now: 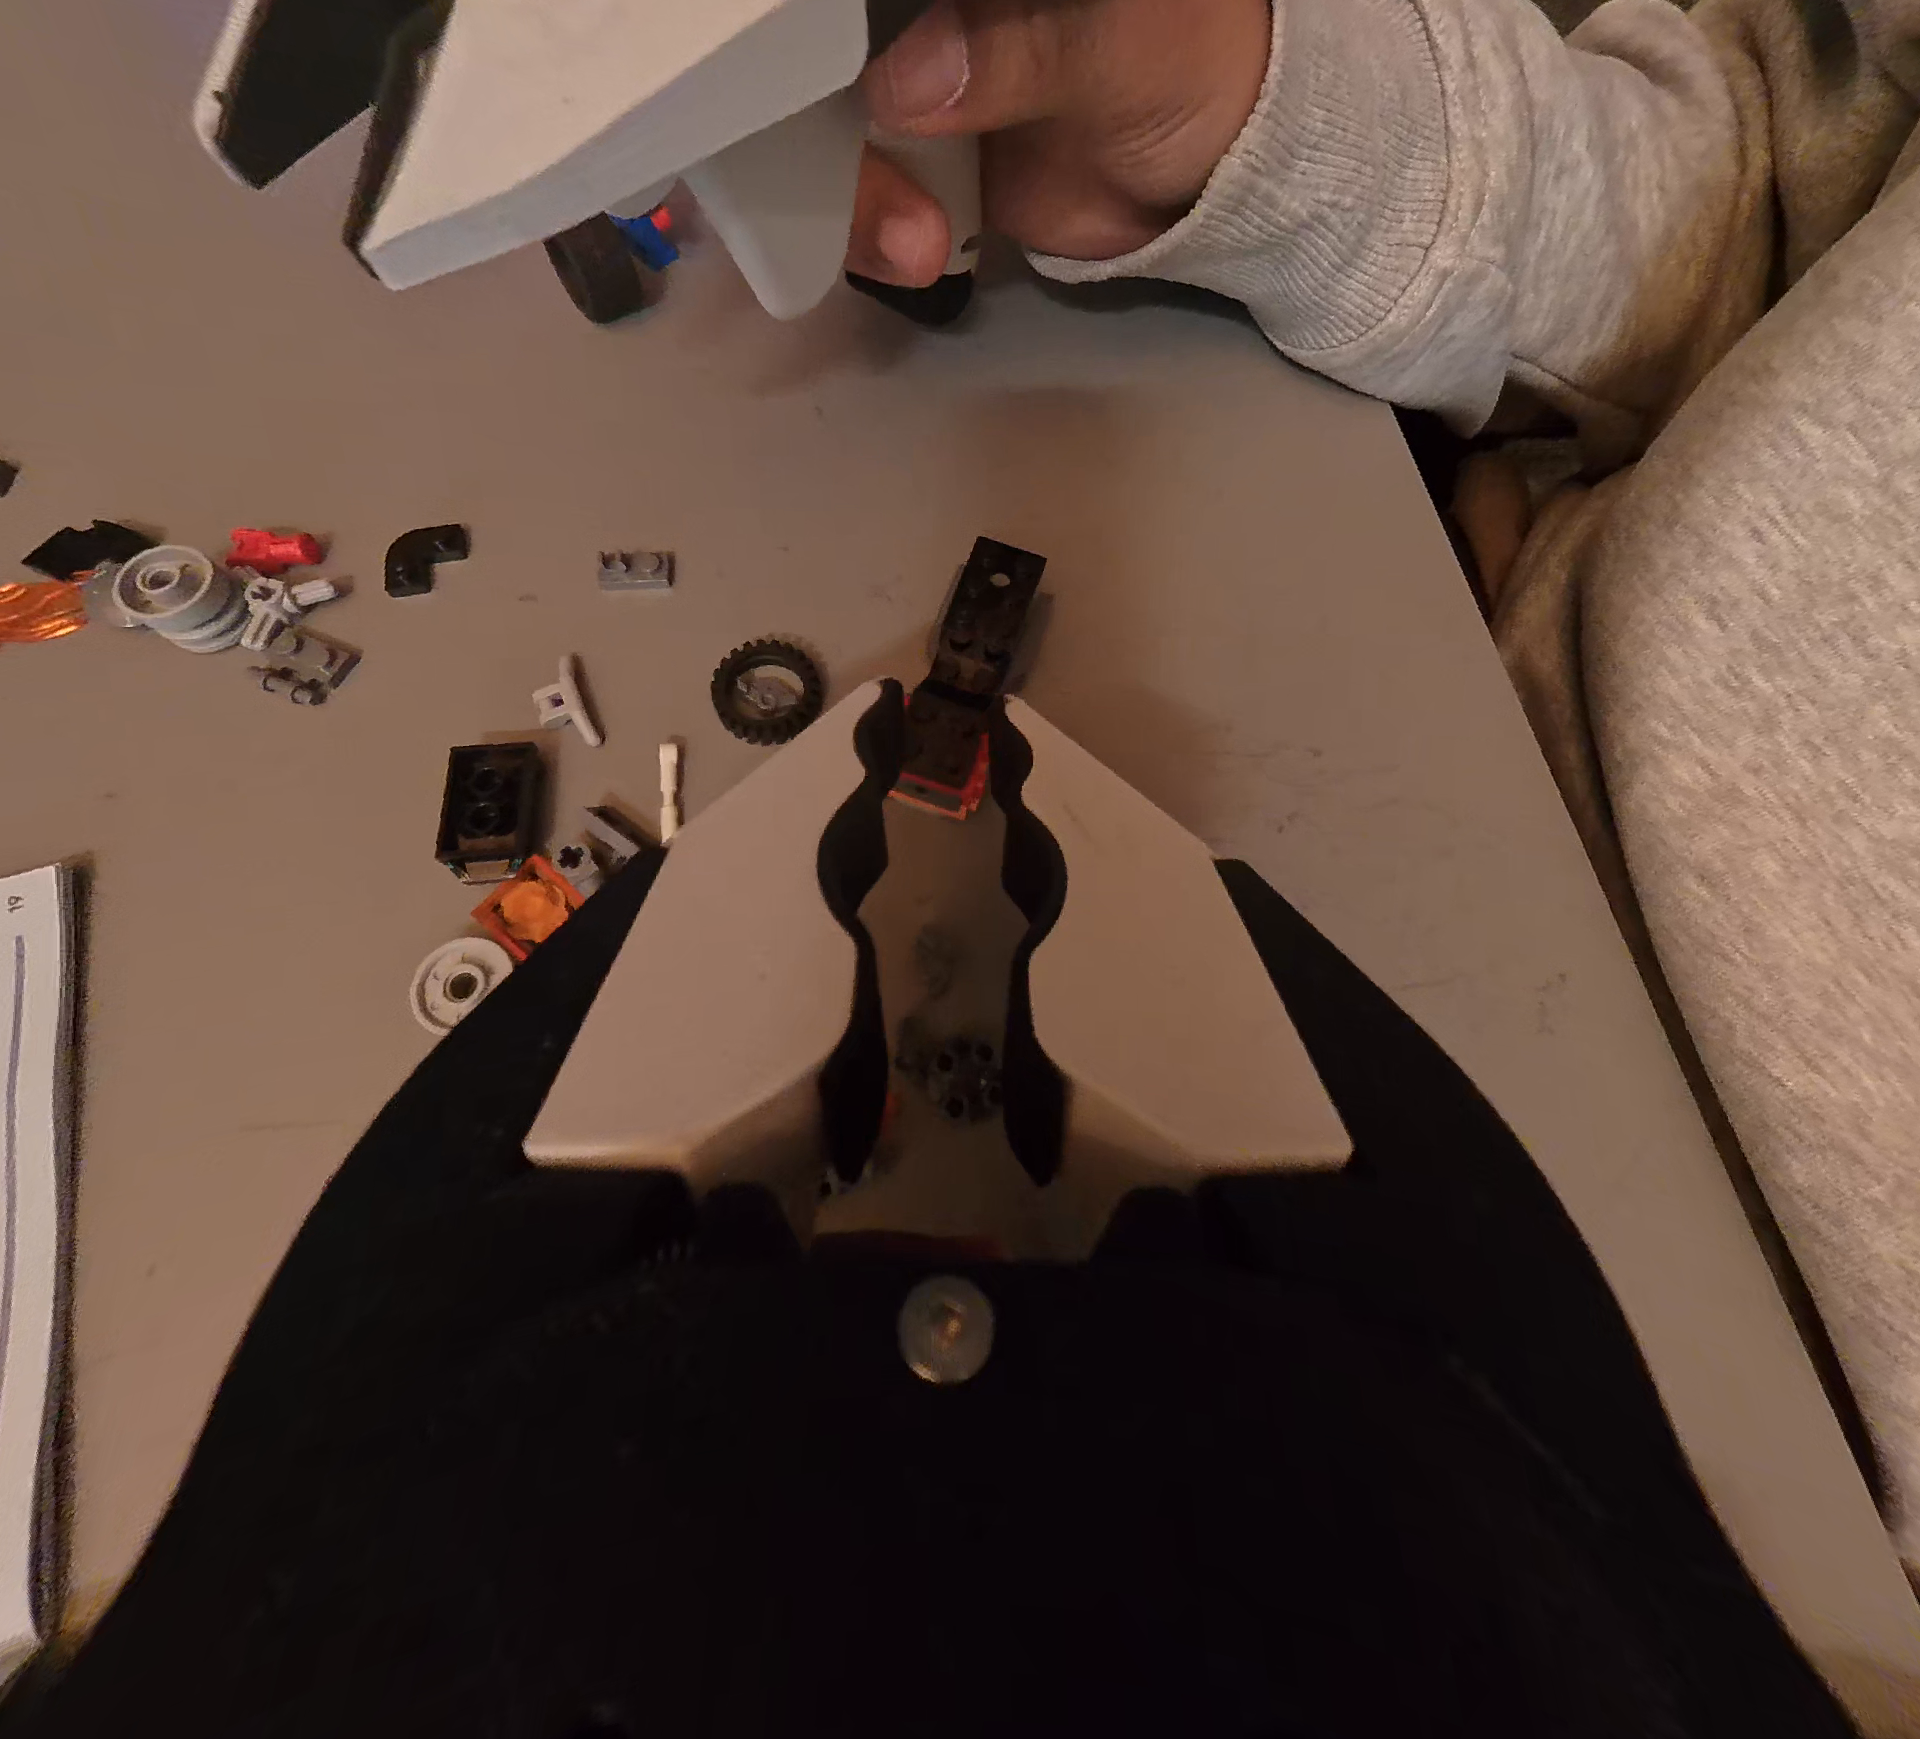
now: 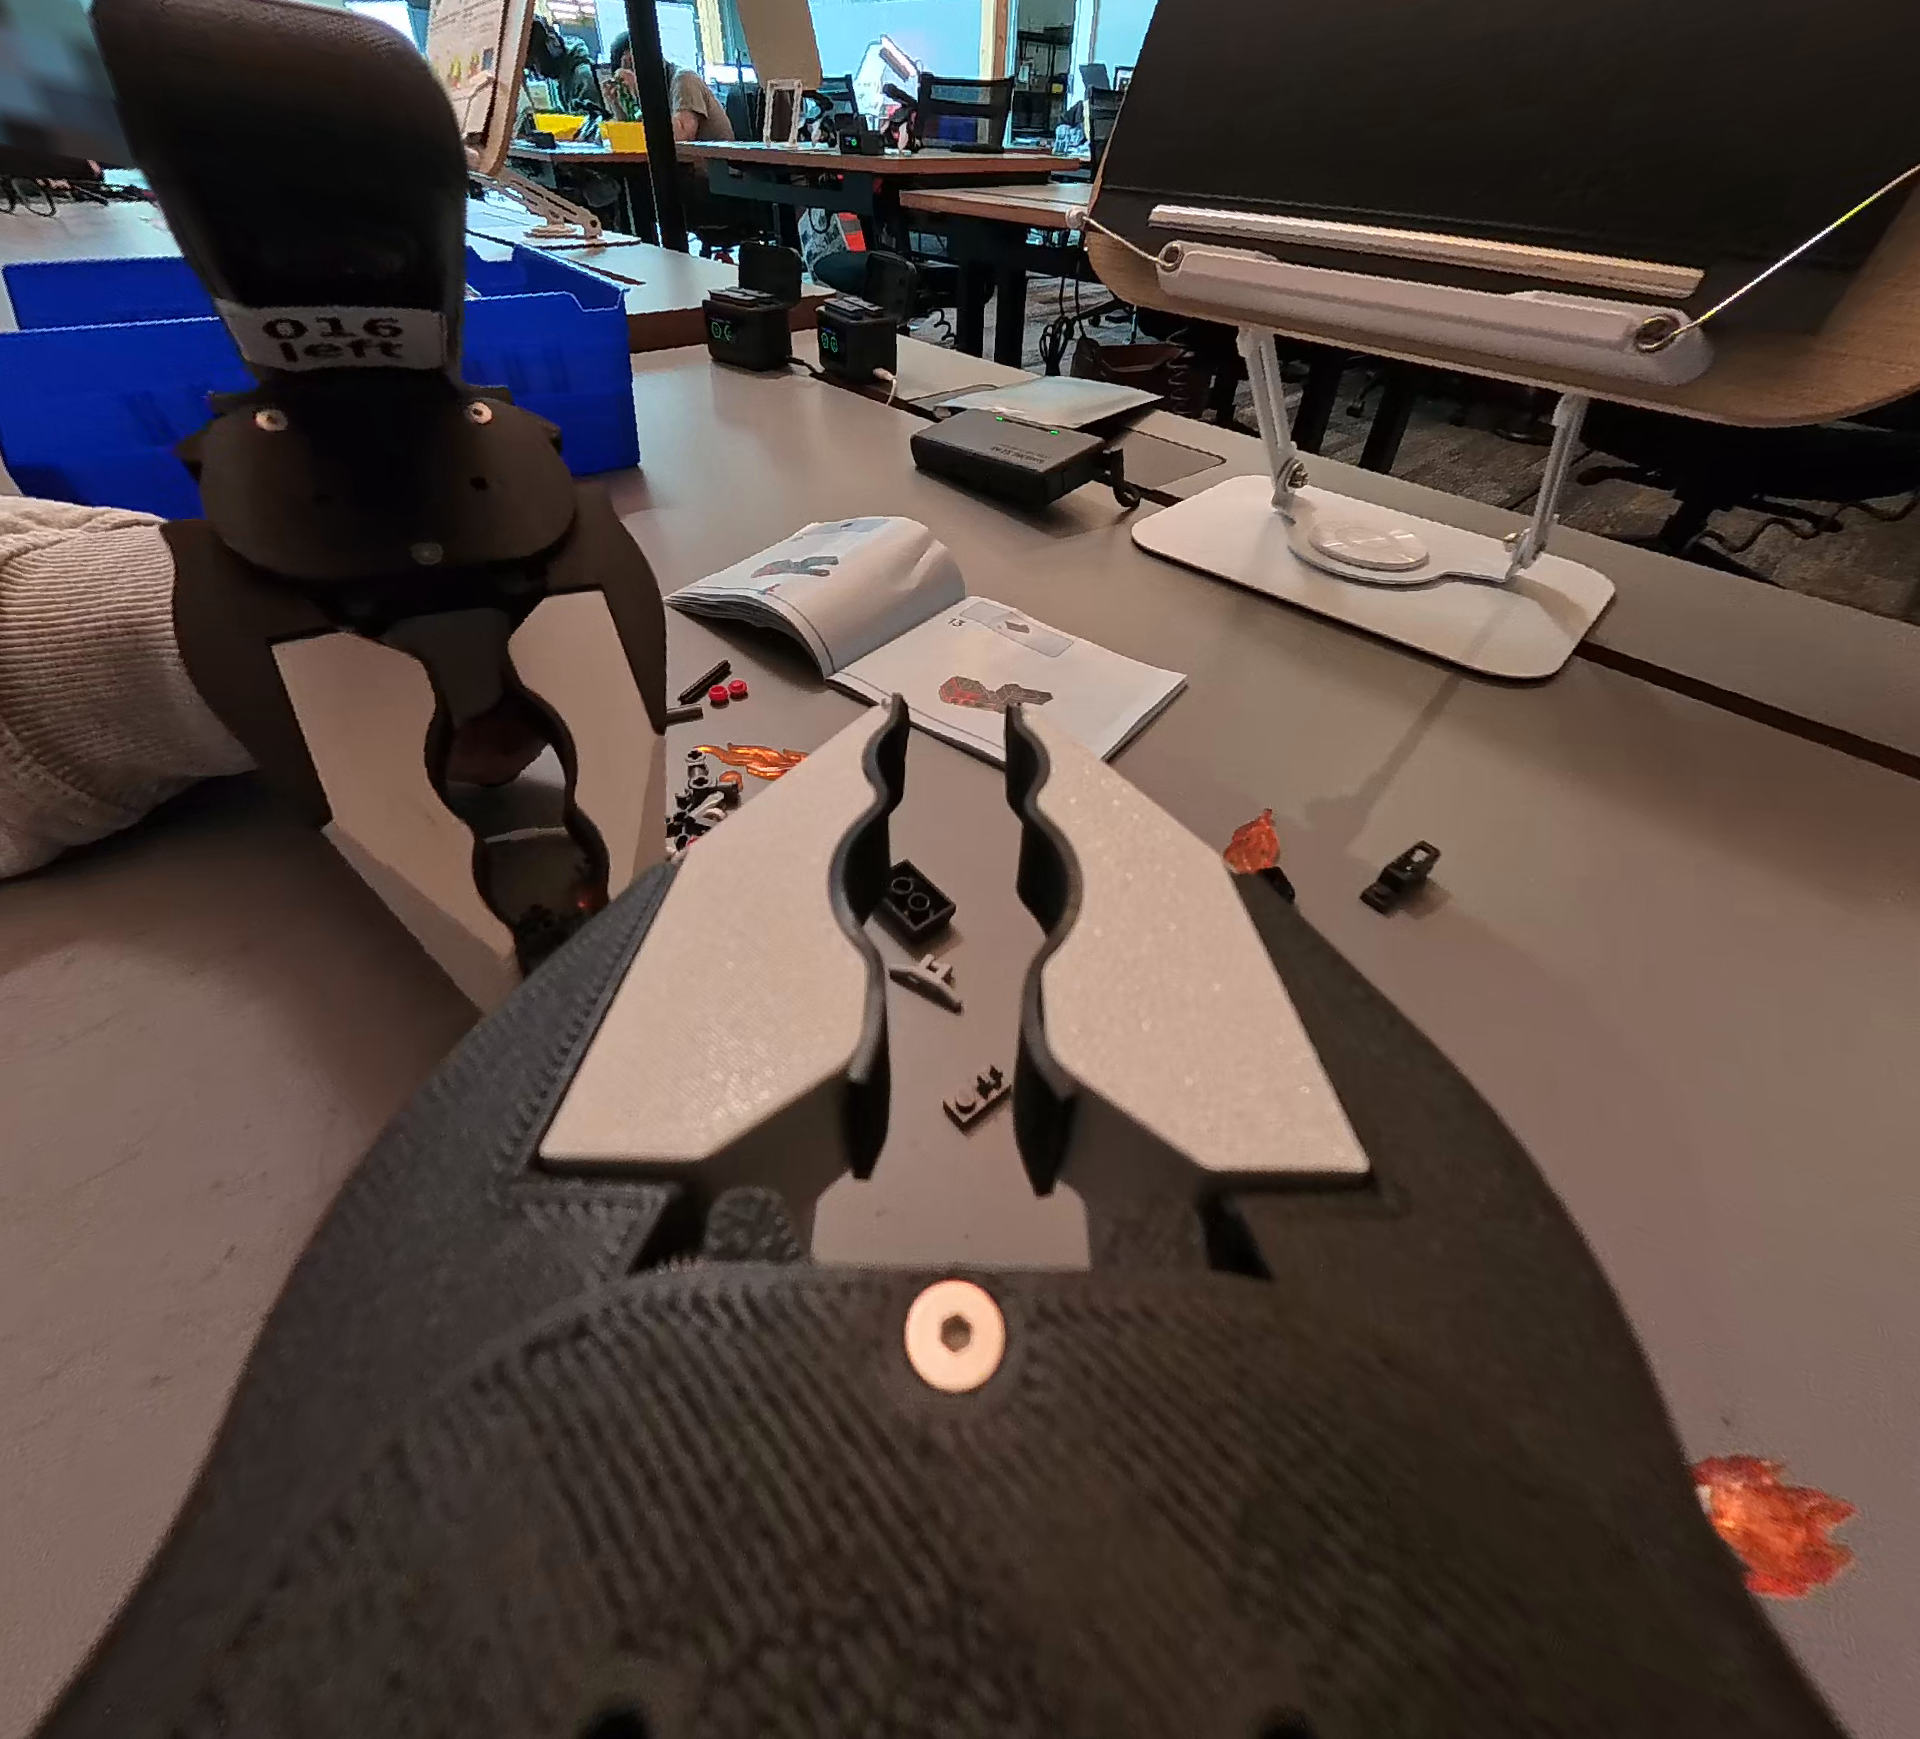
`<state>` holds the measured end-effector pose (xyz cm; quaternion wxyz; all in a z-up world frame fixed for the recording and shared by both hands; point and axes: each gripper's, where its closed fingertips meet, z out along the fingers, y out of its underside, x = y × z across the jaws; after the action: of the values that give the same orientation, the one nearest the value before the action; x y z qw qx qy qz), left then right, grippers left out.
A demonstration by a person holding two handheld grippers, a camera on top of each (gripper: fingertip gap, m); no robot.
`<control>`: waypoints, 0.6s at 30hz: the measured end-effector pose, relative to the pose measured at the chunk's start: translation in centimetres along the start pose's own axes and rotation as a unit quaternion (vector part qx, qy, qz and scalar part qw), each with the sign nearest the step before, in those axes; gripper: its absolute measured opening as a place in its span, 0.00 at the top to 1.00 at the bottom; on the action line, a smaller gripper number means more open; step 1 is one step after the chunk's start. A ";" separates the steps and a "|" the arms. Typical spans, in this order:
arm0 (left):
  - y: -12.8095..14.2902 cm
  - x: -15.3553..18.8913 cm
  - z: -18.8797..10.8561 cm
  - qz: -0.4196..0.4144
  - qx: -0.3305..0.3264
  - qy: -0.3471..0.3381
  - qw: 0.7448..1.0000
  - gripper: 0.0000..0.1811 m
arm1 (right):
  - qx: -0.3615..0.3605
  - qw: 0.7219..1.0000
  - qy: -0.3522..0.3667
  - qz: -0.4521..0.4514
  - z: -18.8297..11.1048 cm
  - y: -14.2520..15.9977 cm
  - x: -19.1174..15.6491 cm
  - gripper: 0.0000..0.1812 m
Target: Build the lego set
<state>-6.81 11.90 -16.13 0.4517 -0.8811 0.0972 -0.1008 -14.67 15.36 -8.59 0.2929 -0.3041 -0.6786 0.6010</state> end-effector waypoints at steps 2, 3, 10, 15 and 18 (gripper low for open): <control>-0.2 -0.1 -0.2 -0.012 0.008 0.004 1.000 0.94 | 0.000 1.000 0.000 0.000 0.0 0.0 0.0 0.91; -0.3 -0.1 -0.3 -0.019 0.013 0.007 1.000 0.95 | 0.000 1.000 0.000 0.001 0.0 0.0 0.0 0.91; 0.1 -0.1 -0.1 -0.047 0.004 0.022 0.999 0.99 | 0.000 1.000 0.000 0.000 0.0 0.0 0.0 0.91; 0.4 -0.1 0.0 -0.054 -0.005 0.022 0.998 1.00 | -0.001 1.000 0.000 -0.001 0.0 0.0 0.0 0.91; 0.4 -0.1 0.1 -0.058 -0.007 0.021 0.998 1.00 | -0.001 1.000 0.000 -0.001 0.0 0.0 0.0 0.90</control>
<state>-6.96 11.76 -16.49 0.4368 -0.8861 0.0555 -0.1445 -14.64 15.39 -8.61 0.2933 -0.3040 -0.6796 0.5997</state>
